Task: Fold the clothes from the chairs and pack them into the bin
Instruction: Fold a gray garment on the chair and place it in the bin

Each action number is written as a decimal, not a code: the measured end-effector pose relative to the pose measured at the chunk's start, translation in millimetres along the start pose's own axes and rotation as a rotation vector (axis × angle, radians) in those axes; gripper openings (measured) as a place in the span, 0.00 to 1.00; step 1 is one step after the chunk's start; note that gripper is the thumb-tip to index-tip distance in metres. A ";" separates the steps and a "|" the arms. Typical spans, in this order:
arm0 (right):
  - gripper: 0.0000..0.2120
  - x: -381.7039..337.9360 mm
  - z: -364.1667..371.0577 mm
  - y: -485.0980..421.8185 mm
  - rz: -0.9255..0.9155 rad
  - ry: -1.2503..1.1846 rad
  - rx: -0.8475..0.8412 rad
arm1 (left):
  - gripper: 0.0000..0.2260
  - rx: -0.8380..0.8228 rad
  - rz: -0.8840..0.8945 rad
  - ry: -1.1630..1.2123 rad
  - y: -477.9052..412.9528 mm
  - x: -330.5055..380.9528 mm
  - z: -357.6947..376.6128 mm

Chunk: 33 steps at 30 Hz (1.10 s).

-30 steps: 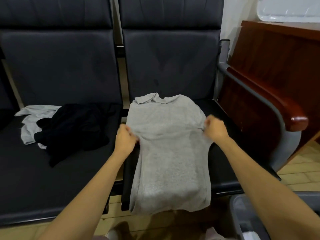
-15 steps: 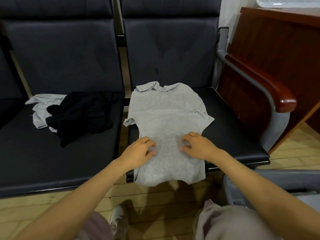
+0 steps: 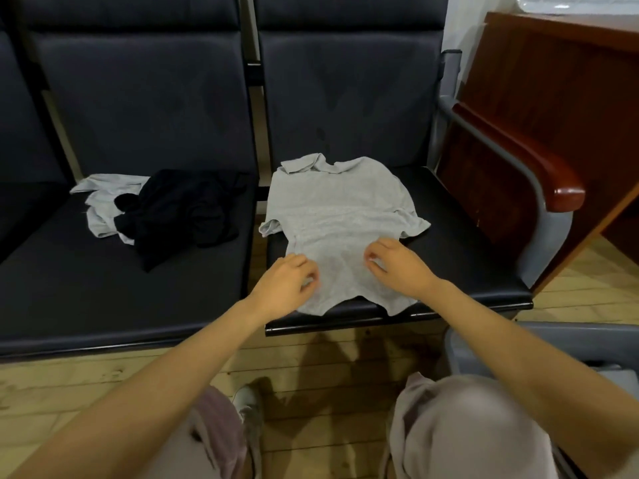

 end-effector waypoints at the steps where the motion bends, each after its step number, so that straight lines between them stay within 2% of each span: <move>1: 0.07 -1.4 -0.6 13.7 -0.071 0.001 -0.023 | 0.10 -0.064 0.044 0.017 8.1 3.3 1.1; 3: 0.09 3.9 0.7 37.0 -0.148 0.049 -0.150 | 0.16 -0.203 0.045 0.050 20.3 0.1 6.1; 7: 0.21 29.4 0.4 54.4 -0.108 0.075 -0.313 | 0.15 -0.254 -0.017 0.129 24.6 -7.2 8.0; 10: 0.14 31.2 -0.5 52.9 -0.099 0.104 -0.246 | 0.07 -0.221 -0.034 0.125 21.3 -5.2 1.5; 12: 0.08 26.6 -8.1 51.7 -0.067 0.062 -0.187 | 0.08 -0.221 -0.081 0.147 21.0 -3.1 -3.4; 14: 0.08 21.2 -19.6 52.4 -0.015 0.043 -0.152 | 0.08 -0.194 -0.167 0.177 19.5 2.4 -12.2; 17: 0.11 9.3 -50.7 47.3 0.013 -0.020 -0.047 | 0.07 0.003 -0.328 0.293 9.8 6.5 -35.9; 18: 0.10 -5.6 -80.4 60.4 0.007 -0.048 0.028 | 0.07 0.097 -0.347 0.311 11.3 24.2 -63.7; 20: 0.09 -17.6 -109.4 59.3 0.025 -0.134 0.059 | 0.08 0.180 -0.394 0.397 2.6 29.2 -84.7; 23: 0.04 -44.5 -162.0 80.5 0.058 -0.207 0.048 | 0.09 0.237 -0.368 0.507 1.8 55.2 -122.1; 29: 0.08 -86.5 -237.9 120.2 0.016 -0.379 -0.010 | 0.07 0.216 -0.326 0.914 10.3 109.6 -170.4; 33: 0.09 -84.1 -245.4 120.9 0.084 -0.384 -0.005 | 0.07 0.231 -0.349 0.903 10.4 116.2 -179.6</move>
Point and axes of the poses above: each hand's wrist, its own y-axis away from the middle knuckle, its own z-axis out of the palm, x = y × z, the point moved 6 cm from there along -y, towards the middle knuckle, and after that the axes turned 10 degrees about z, right-handed, at the moved point
